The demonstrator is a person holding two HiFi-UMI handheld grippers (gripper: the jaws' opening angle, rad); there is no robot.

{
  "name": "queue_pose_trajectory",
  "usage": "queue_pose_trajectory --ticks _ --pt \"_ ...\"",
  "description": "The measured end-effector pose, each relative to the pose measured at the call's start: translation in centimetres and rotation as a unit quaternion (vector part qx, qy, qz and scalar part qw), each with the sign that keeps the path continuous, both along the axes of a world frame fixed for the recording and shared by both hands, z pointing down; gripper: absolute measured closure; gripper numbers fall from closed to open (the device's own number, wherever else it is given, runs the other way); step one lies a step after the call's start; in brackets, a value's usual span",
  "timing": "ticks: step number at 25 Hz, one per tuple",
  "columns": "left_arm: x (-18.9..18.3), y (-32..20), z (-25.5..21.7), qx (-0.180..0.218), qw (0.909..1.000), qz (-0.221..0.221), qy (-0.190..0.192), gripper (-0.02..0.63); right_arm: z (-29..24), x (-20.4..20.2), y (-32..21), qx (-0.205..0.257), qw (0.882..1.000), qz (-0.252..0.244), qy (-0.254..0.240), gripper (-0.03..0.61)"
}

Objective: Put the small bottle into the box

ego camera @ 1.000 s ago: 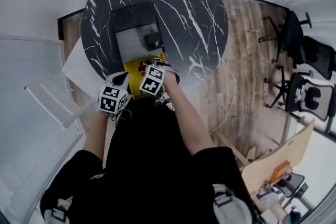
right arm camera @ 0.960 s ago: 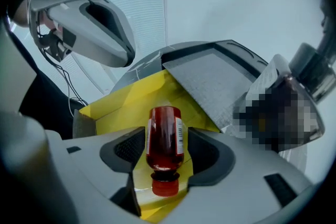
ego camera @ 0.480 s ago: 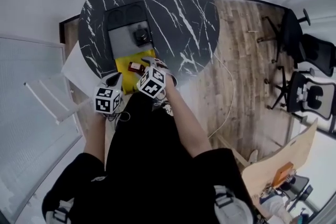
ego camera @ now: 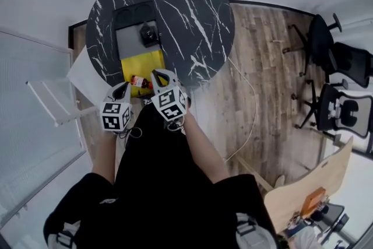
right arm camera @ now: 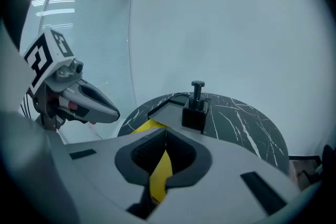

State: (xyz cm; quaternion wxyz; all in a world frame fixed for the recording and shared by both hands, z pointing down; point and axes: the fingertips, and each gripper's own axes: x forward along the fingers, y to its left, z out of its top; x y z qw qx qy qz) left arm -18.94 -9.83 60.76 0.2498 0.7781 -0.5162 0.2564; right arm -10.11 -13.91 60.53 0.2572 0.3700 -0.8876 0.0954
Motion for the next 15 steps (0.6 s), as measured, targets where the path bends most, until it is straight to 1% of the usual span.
queue_pose_trajectory --ticks 3,7,10,15 --pt "0.4 0.5 -1.9 0.034 0.9989 -0.032 -0.002 0.614 -2.5 0.8 0.8 0.035 0.999 0.011 -0.019 0.581" --pt "1.2 0.9 -5.8 0.087 0.994 -0.065 0.014 0.614 -6.3 1.4 1.6 0.075 0.996 0.019 -0.042 0.581" --pt "1.5 1.7 -9.0 0.127 0.9884 -0.08 0.026 0.614 -9.2 1.9 2.3 0.102 0.993 0.024 -0.061 0.581" --pt "2.4 2.9 -14.0 0.196 0.9759 -0.093 0.025 0.614 -15.2 2.8 3.6 0.158 0.983 0.031 -0.091 0.581"
